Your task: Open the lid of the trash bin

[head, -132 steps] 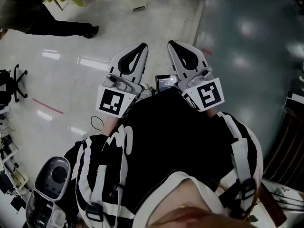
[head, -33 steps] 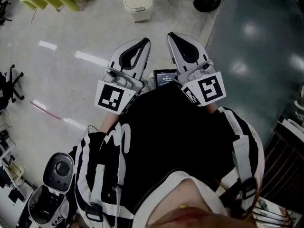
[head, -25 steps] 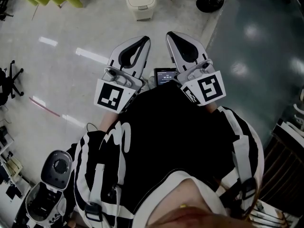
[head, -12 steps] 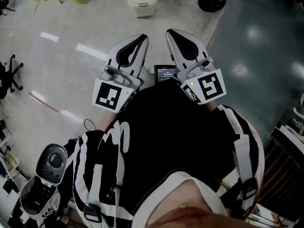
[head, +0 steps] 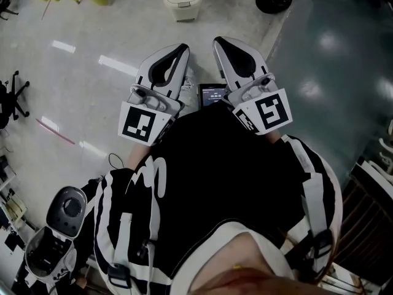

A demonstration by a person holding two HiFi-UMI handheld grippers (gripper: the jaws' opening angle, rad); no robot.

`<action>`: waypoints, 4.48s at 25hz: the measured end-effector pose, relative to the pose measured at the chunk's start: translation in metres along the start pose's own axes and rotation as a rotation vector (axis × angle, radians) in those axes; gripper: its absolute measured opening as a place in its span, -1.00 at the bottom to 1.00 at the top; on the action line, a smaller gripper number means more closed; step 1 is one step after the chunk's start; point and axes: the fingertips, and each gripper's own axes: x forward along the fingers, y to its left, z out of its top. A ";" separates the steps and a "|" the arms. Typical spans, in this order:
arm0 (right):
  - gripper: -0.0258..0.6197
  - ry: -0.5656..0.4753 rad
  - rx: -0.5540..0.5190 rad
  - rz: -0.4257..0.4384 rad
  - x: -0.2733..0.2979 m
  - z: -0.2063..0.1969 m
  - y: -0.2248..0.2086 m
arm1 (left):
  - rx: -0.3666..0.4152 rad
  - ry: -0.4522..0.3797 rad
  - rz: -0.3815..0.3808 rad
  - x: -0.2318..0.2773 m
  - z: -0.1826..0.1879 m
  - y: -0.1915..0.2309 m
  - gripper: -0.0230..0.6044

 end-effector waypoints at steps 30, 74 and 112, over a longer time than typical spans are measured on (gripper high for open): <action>-0.89 0.019 -0.008 -0.054 0.110 0.001 -0.080 | -0.014 -0.003 -0.035 0.092 0.001 0.108 -0.90; -0.89 -0.011 -0.018 -0.123 0.289 0.028 -0.174 | -0.038 0.012 -0.098 0.205 0.019 0.279 -0.90; -0.89 0.009 -0.040 -0.048 0.319 0.043 -0.187 | -0.042 -0.024 -0.042 0.225 0.033 0.301 -0.90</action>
